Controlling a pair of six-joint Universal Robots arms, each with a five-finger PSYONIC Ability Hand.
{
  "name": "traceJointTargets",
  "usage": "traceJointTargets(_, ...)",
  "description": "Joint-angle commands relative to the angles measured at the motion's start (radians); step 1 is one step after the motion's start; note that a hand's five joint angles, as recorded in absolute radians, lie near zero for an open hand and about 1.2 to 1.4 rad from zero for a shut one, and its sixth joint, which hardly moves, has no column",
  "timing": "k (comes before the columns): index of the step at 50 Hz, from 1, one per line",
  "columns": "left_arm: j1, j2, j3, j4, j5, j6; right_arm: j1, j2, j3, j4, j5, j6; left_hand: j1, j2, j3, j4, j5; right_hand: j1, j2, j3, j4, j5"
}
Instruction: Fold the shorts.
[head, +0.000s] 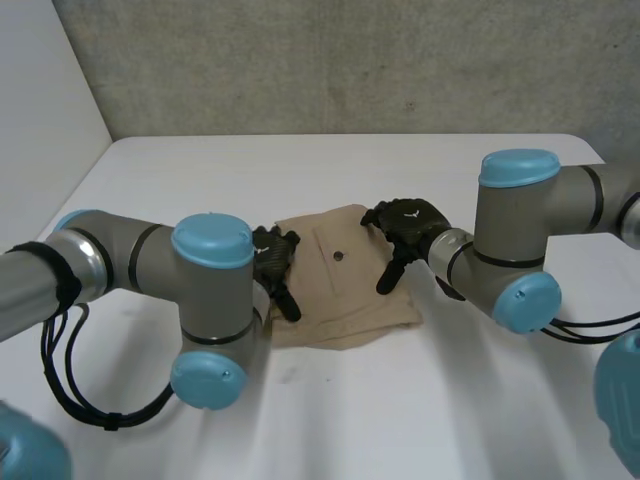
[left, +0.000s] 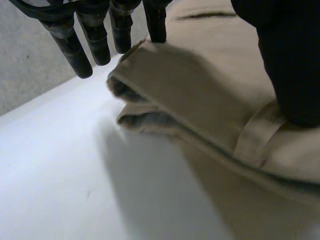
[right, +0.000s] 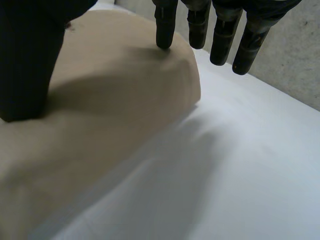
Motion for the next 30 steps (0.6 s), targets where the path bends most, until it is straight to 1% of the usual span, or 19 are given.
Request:
traceJointTargets(1, 0.048, -0.025, -0.006, -0.054, 0.004, 0.114, 0.003, 0.043, -0.069, 0.092, 0.079, -0.127, -0.006, -0.020, -0.032, -0.024, -0.034, -0.017, -0.039, -0.037, -0.056, -0.066)
traceJointTargets(6, 0.049, 0.027, -0.010, -0.054, 0.013, 0.111, 0.006, 0.029, -0.069, 0.107, 0.073, -0.135, -0.015, -0.029, -0.041, -0.033, -0.043, -0.017, -0.039, -0.037, -0.056, -0.066)
traceJointTargets(7, 0.054, 0.085, -0.009, -0.051, 0.034, 0.101, 0.005, 0.005, -0.069, 0.109, 0.073, -0.128, -0.015, -0.029, -0.041, -0.033, -0.043, -0.017, -0.039, -0.037, -0.056, -0.066)
traceJointTargets(9, 0.054, 0.108, -0.009, -0.050, 0.050, 0.095, 0.006, -0.030, -0.065, 0.107, 0.073, -0.120, -0.015, -0.029, -0.041, -0.033, -0.043, -0.017, -0.039, -0.037, -0.056, -0.066)
traceJointTargets(10, 0.054, 0.172, -0.010, -0.050, 0.088, 0.066, 0.006, -0.079, -0.054, 0.096, 0.077, -0.105, -0.016, -0.029, -0.042, -0.033, -0.043, -0.017, -0.039, -0.037, -0.056, -0.066)
traceJointTargets(12, 0.055, 0.220, -0.010, -0.050, 0.111, 0.039, 0.005, -0.106, -0.049, 0.090, 0.079, -0.092, -0.016, -0.029, -0.042, -0.033, -0.043, -0.017, -0.039, -0.037, -0.056, -0.066)
traceJointTargets(13, 0.057, 0.243, -0.012, -0.050, 0.119, 0.026, 0.003, -0.131, -0.043, 0.084, 0.079, -0.075, -0.016, -0.029, -0.042, -0.033, -0.043, -0.017, -0.039, -0.037, -0.056, -0.066)
traceJointTargets(14, 0.060, 0.292, -0.013, -0.050, 0.128, 0.001, -0.007, -0.215, -0.022, 0.048, 0.088, -0.002, -0.016, -0.029, -0.042, -0.033, -0.043, -0.017, -0.039, -0.037, -0.056, -0.066)
traceJointTargets(16, 0.066, 0.338, -0.016, -0.053, 0.131, -0.020, -0.009, -0.241, -0.012, 0.029, 0.096, 0.024, -0.016, -0.029, -0.042, -0.033, -0.043, -0.017, -0.039, -0.037, -0.056, -0.066)
traceJointTargets(17, 0.069, 0.361, -0.019, -0.053, 0.131, -0.031, -0.011, -0.271, -0.003, 0.012, 0.109, 0.049, -0.016, -0.029, -0.042, -0.033, -0.043, -0.017, -0.039, -0.037, -0.056, -0.066)
traceJointTargets(18, 0.084, 0.401, -0.027, -0.054, 0.131, -0.048, -0.012, -0.364, 0.041, -0.037, 0.173, 0.107, -0.016, -0.029, -0.042, -0.033, -0.043, -0.017, -0.039, -0.037, -0.056, -0.066)
traceJointTargets(19, 0.098, 0.420, -0.032, -0.056, 0.131, -0.053, -0.012, -0.365, 0.041, -0.037, 0.174, 0.107, -0.016, -0.029, -0.042, -0.033, -0.043, -0.017, -0.039, -0.037, -0.056, -0.066)
traceJointTargets(20, 0.110, 0.440, -0.038, -0.057, 0.130, -0.056, -0.014, -0.397, 0.058, -0.051, 0.198, 0.119, -0.015, -0.029, -0.041, -0.033, -0.043, -0.017, -0.039, -0.037, -0.056, -0.066)
traceJointTargets(21, 0.124, 0.460, -0.042, -0.062, 0.130, -0.059, -0.021, -0.455, 0.089, -0.075, 0.244, 0.126, -0.015, -0.029, -0.041, -0.033, -0.043, -0.017, -0.039, -0.037, -0.056, -0.066)
traceJointTargets(22, 0.156, 0.501, -0.047, -0.077, 0.125, -0.064, -0.038, -0.507, 0.118, -0.097, 0.290, 0.120, -0.012, -0.026, -0.038, -0.030, -0.040, -0.017, -0.039, -0.037, -0.056, -0.066)
traceJointTargets(25, 0.205, 0.564, -0.047, -0.126, 0.123, -0.067, -0.081, -0.602, 0.170, -0.114, 0.353, 0.103, -0.012, -0.026, -0.038, -0.030, -0.040, -0.017, -0.039, -0.037, -0.056, -0.066)
traceJointTargets(26, 0.236, 0.600, -0.044, -0.166, 0.123, -0.073, -0.090, -0.621, 0.179, -0.111, 0.361, 0.097, -0.009, -0.023, -0.035, -0.027, -0.037, -0.017, -0.039, -0.037, -0.056, -0.066)
traceJointTargets(30, 0.308, 0.664, -0.039, -0.253, 0.134, -0.125, -0.127, -0.685, 0.219, -0.103, 0.369, 0.074, -0.006, -0.020, -0.032, -0.024, -0.034, -0.017, -0.039, -0.037, -0.056, -0.066)
